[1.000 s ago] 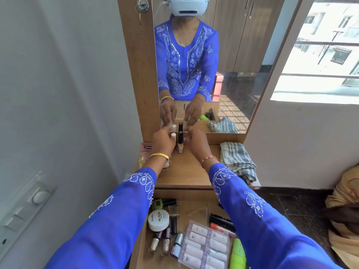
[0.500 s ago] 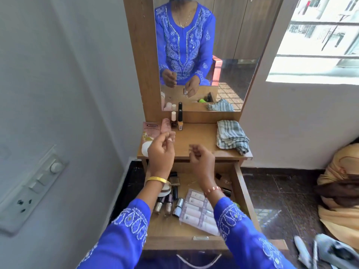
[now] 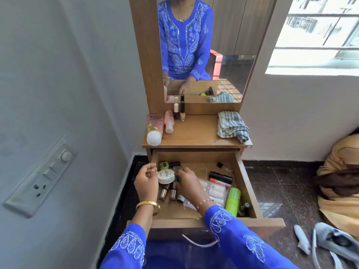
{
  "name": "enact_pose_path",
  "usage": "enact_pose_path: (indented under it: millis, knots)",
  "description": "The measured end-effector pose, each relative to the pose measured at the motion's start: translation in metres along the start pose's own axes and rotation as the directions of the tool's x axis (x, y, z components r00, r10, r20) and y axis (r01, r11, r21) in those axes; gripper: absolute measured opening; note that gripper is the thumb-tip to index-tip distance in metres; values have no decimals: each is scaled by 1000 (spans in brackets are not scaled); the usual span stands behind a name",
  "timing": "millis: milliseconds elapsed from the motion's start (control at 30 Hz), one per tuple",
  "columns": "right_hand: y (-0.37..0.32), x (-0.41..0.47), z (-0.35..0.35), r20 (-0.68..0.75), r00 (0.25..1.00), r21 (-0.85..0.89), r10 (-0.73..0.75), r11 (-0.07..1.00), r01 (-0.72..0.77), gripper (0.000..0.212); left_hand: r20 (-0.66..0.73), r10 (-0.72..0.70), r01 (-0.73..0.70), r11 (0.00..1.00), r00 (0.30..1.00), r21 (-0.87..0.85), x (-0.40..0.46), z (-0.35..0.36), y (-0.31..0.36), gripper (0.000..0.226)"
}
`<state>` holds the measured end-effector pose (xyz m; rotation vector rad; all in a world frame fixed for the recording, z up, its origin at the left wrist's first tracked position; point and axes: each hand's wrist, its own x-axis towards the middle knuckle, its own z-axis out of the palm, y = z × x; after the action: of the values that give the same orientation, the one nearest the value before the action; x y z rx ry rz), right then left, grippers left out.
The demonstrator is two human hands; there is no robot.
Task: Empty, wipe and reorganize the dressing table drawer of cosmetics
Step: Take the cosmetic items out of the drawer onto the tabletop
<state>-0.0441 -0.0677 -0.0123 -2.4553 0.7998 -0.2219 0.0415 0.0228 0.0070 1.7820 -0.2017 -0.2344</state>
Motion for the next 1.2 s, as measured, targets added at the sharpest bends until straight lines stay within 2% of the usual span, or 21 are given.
enact_pose_path:
  millis: [233,300,567,767,900,1067,1133,1200]
  knots:
    - [-10,16,16,180,980,-234,-85,964,126,45,18,24,-24,999,1000,25,-2,0,-1,23]
    - [-7,17,17,193,976,-264,-105,952,155,46,16,29,-29,999,999,30,-2,0,-1,22]
    - [-2,16,18,81,981,-275,-174,943,190,34,22,31,-30,999,999,-15,3,3,-7,23]
    - [4,10,3,-215,951,16,-221,973,230,34,-36,68,-68,998,997,6,3,3,-9,18]
    - [7,3,-4,-379,869,-2,-318,939,343,30,-4,17,-18,997,1000,-71,3,3,-10,10]
    - [1,0,-1,-337,827,-120,-450,892,436,31,121,-94,118,971,988,-210,-1,5,-2,13]
    - [-1,0,2,-325,833,-114,-448,893,436,28,123,-143,168,959,982,-227,2,5,-5,12]
    - [-3,-2,2,-304,856,-77,-418,906,415,36,93,-145,162,964,985,-210,4,4,-7,13]
